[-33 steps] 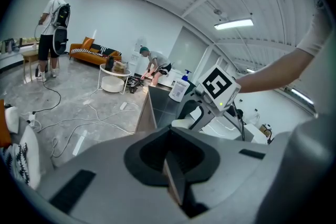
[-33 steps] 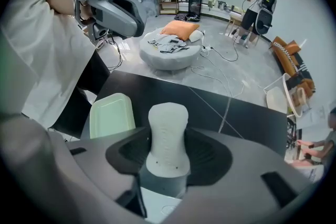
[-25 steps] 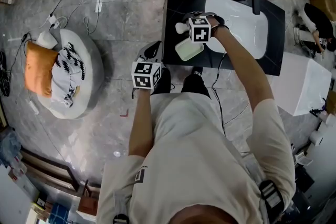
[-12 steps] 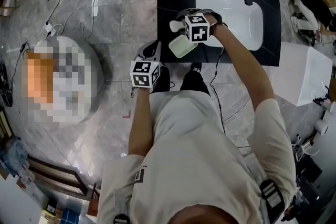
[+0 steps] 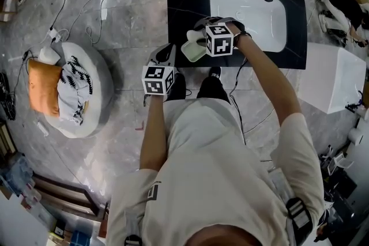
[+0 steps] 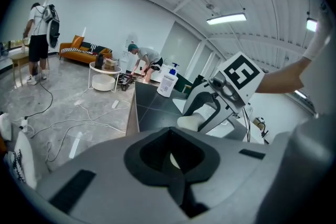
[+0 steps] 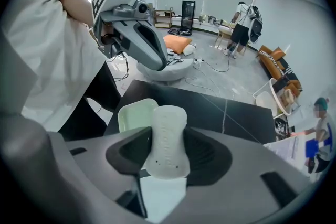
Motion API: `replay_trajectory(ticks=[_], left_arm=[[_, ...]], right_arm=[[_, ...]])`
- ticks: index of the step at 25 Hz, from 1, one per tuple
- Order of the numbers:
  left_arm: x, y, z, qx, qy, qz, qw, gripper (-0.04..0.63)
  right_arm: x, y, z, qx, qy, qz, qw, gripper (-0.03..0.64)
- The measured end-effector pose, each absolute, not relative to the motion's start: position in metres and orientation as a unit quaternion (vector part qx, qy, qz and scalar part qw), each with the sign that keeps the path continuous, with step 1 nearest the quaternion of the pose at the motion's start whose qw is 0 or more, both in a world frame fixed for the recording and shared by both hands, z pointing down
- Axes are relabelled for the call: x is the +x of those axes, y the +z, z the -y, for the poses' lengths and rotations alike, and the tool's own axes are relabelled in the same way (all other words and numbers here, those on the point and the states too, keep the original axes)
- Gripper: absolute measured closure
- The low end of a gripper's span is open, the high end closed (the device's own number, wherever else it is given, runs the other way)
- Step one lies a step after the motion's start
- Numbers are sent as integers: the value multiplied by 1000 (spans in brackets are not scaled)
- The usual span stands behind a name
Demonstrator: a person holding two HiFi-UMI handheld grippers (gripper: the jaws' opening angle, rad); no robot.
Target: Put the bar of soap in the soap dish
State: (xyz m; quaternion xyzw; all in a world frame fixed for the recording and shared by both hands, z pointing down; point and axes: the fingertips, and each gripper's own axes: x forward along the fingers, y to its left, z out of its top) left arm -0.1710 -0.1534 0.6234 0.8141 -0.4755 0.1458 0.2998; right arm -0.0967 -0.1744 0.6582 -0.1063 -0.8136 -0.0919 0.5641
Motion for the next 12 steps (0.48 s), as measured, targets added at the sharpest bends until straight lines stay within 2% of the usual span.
replay_trajectory(ticks=[12], left_arm=[[-162, 624, 149, 815, 159, 470, 299, 591]], right_arm=[[-95, 668, 133, -159, -114, 803, 562, 420]])
